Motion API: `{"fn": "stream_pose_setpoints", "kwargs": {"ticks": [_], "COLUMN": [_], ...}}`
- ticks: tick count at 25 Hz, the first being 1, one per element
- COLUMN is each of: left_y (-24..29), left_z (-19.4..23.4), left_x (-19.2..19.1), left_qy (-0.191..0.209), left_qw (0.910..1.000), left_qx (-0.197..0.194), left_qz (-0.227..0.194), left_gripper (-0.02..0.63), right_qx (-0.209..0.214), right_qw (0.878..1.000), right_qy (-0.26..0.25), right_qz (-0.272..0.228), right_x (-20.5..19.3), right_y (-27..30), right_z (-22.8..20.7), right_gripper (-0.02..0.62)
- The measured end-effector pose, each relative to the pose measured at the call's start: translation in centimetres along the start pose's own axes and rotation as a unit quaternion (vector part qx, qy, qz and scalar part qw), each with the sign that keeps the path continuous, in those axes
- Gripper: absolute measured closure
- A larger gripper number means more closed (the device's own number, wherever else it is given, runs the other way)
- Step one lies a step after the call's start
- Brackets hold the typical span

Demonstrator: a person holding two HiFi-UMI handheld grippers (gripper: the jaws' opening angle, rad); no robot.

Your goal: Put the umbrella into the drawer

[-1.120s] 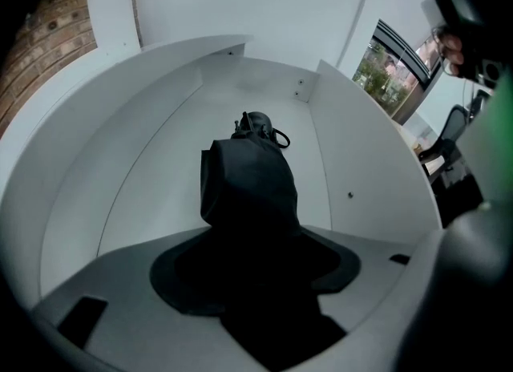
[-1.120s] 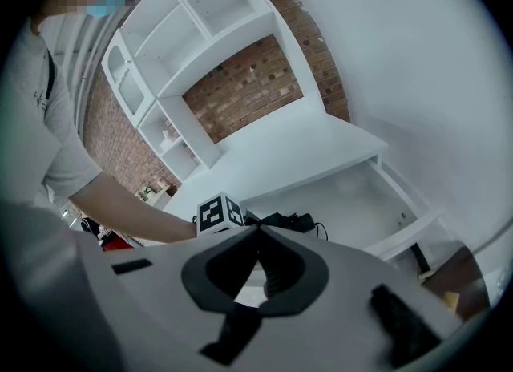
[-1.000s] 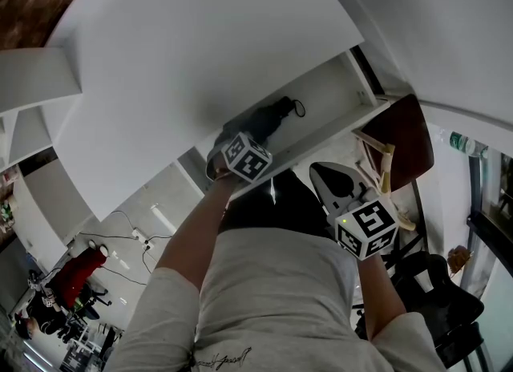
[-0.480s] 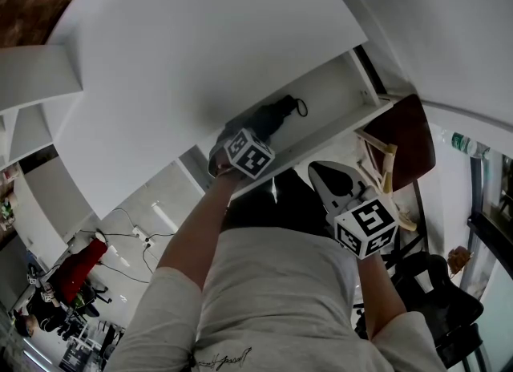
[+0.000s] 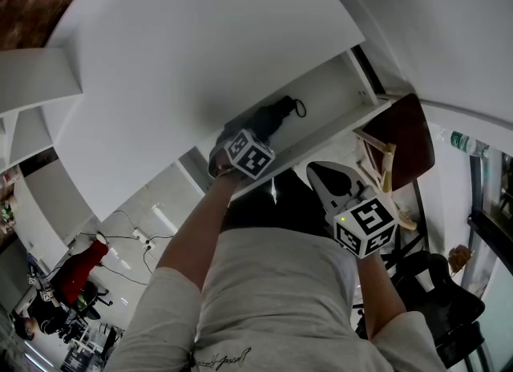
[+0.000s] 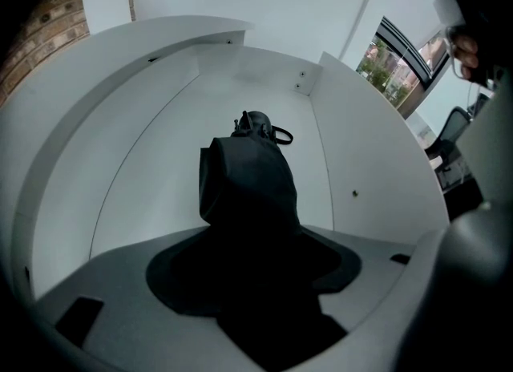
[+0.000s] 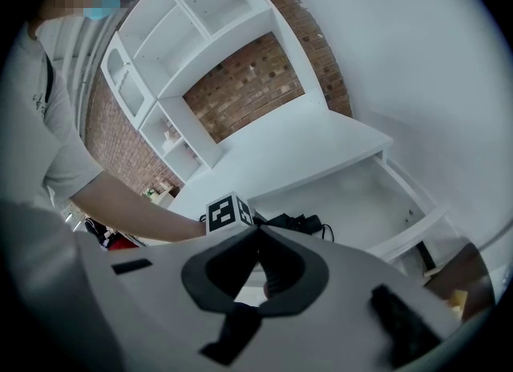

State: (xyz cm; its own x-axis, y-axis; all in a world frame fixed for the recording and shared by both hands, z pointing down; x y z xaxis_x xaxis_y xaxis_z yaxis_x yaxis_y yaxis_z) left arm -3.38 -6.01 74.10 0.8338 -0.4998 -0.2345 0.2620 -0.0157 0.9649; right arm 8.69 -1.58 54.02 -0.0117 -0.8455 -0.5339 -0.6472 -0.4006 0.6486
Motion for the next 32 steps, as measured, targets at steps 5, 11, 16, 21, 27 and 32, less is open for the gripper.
{"fn": "stream_pose_setpoints", "kwargs": {"ticks": [5,11,16,21,27,32], "left_y": [0.1,0.1,-0.2,-0.5,-0.7,-1.2], "left_z": [-0.1,-0.3,-0.5,-0.4,-0.6,-0.8], "left_x": [0.1,0.1,0.0,0.1,0.1,0.0], "left_qy": [0.003,0.013,0.016,0.019,0.021,0.023], "left_qw": [1.0000,0.9999,0.9999,0.9998,0.9998,0.9997], "left_qx": [0.005,-0.001,-0.004,-0.004,-0.002,0.003], "left_qz": [0.004,0.003,0.002,-0.001,-0.004,-0.007], "left_gripper": [0.320,0.302,0.273,0.265,0.265,0.265], "right_qx": [0.002,0.002,0.005,0.007,0.008,0.010], "right_qw": [1.000,1.000,1.000,1.000,1.000,1.000], "right_qy": [0.000,0.000,-0.001,-0.003,-0.003,-0.007], "right_qz": [0.001,0.004,0.003,0.004,0.000,-0.003], "right_x": [-0.1,-0.3,-0.3,-0.2,-0.2,0.0], "right_y": [0.0,0.0,0.0,0.2,0.2,0.1], "right_z": [0.1,0.2,0.6,0.9,1.1,1.5], "right_gripper": [0.568,0.568,0.568,0.568,0.568,0.568]}}
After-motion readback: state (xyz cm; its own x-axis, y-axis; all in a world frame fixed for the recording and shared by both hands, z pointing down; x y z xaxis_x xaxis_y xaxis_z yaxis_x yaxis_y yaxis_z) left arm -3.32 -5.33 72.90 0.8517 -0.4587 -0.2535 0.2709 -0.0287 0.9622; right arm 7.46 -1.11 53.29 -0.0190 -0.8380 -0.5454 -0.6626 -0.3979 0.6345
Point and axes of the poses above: the fingertips, and each gripper's own axes: y forward along the fingers, z to its left, x out of its top, the point moved 3 cm from there along -y, backward along the fingers, and after that the axes turned 5 degrees about y, right-handed, at the moved point
